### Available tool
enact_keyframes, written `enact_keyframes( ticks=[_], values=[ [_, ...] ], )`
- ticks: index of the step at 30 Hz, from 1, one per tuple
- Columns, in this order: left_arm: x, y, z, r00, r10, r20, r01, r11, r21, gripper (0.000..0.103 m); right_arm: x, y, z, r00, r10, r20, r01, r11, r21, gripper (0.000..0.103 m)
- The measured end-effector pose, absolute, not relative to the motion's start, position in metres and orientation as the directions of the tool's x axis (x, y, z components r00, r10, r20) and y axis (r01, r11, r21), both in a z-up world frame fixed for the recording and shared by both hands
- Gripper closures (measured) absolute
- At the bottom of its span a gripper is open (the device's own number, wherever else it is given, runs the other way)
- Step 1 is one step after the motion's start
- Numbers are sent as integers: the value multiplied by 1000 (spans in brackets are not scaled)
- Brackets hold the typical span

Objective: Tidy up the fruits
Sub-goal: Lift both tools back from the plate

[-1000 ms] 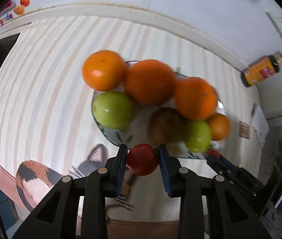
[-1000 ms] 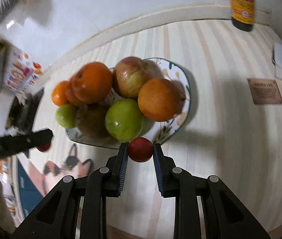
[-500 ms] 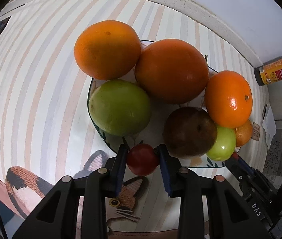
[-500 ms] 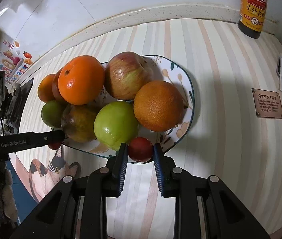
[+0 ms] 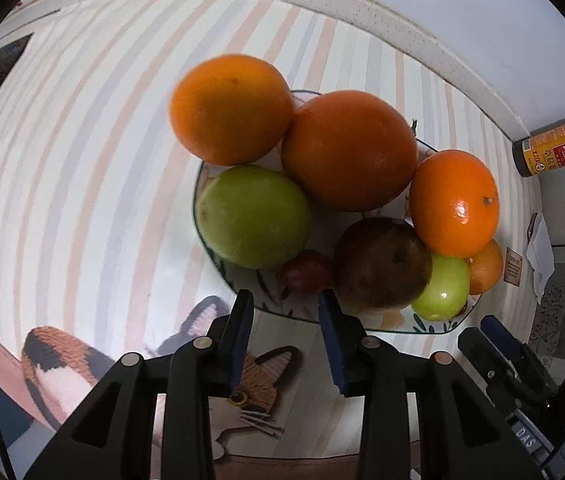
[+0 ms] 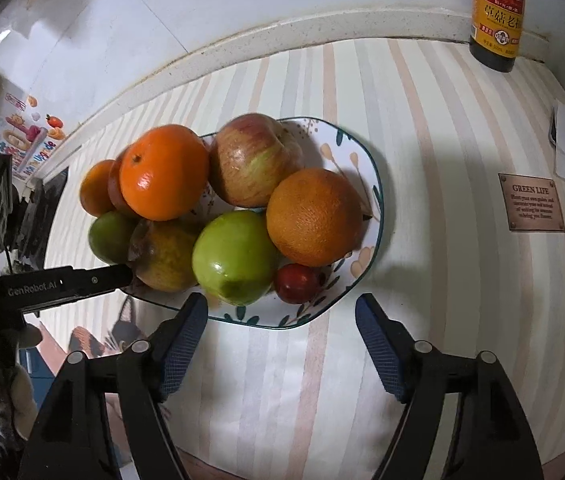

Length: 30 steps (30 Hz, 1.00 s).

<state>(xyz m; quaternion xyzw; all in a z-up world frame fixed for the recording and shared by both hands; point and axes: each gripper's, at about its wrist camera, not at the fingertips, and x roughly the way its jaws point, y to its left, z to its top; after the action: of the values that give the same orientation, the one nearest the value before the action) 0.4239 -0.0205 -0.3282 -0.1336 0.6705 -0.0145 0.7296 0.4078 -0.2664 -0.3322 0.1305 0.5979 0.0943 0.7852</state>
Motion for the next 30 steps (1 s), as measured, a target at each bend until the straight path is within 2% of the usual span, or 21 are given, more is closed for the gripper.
enact_keyframes(
  ticks=[1, 3, 5, 7, 14, 30],
  values=[
    [421, -20, -325, 109, -192, -975, -155, 966, -207, 70, 407, -266, -330, 267, 295, -918, 6, 951, 308, 24],
    [412, -20, -316, 131, -162, -978, -140, 974, -180, 58, 404, -266, -324, 269, 282, -921, 2, 956, 294, 21],
    [402, -20, -306, 159, -129, -979, -122, 981, -149, 30, 401, -262, -318, 264, 253, -931, -7, 966, 260, 11],
    [392, -20, -298, 178, -99, -979, -119, 985, -122, 12, 397, -261, -310, 263, 208, -942, -17, 977, 212, 9],
    [360, -23, -264, 278, -19, -960, -115, 992, -52, 12, 372, -258, -276, 307, 140, -941, -21, 990, 140, 6],
    [251, -26, -146, 518, -28, -855, 11, 1000, -26, 11, 257, -235, -153, 496, 71, -865, 53, 992, 112, 5]
  ],
)
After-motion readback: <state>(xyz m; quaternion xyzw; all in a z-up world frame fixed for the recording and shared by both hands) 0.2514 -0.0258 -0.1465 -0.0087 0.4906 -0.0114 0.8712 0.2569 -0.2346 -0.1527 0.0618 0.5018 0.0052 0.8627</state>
